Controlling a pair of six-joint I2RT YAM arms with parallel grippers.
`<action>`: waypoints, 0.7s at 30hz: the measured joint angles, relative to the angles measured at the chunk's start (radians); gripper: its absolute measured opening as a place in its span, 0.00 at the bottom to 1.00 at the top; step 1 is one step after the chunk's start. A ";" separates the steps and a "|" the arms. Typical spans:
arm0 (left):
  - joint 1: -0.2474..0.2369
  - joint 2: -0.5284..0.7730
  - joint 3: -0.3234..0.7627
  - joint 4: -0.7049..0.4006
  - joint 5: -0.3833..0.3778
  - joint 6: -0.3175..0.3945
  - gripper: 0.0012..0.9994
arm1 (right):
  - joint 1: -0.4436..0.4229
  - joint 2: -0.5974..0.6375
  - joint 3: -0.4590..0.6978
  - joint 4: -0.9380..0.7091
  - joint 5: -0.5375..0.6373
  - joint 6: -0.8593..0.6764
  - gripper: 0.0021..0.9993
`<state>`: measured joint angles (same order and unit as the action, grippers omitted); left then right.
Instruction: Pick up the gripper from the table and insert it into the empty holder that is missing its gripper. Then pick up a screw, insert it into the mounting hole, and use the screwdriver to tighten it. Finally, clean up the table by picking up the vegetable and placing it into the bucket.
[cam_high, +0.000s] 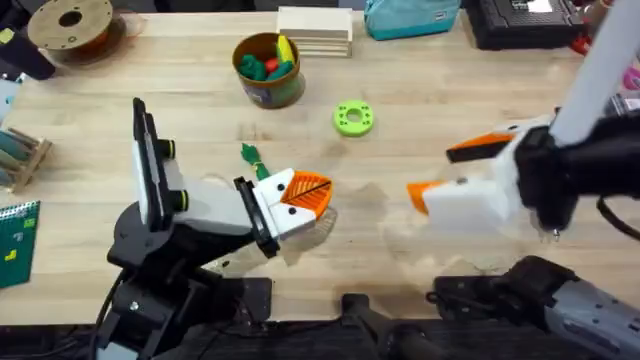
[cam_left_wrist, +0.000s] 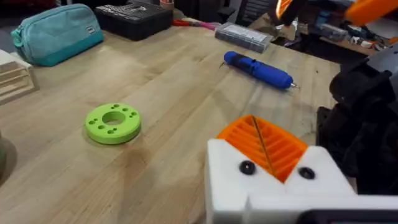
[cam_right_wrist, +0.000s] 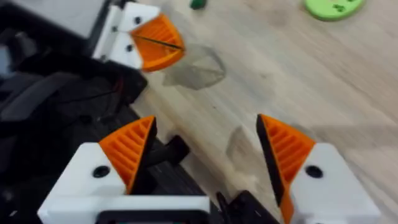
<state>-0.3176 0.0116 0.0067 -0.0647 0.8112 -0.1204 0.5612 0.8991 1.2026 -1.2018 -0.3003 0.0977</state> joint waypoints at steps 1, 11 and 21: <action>0.000 0.000 0.000 0.000 0.000 0.000 0.01 | -0.010 0.008 0.000 0.000 0.027 0.012 0.96; 0.000 0.000 0.000 0.000 -0.003 0.000 0.01 | -0.373 0.235 0.000 0.028 0.264 0.034 0.96; 0.000 0.000 0.000 0.000 -0.004 0.000 0.01 | -0.844 0.445 -0.001 0.117 0.308 -0.090 0.96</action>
<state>-0.3176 0.0116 0.0067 -0.0643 0.8073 -0.1204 -0.2831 1.3439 1.2018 -1.0853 0.0072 0.0077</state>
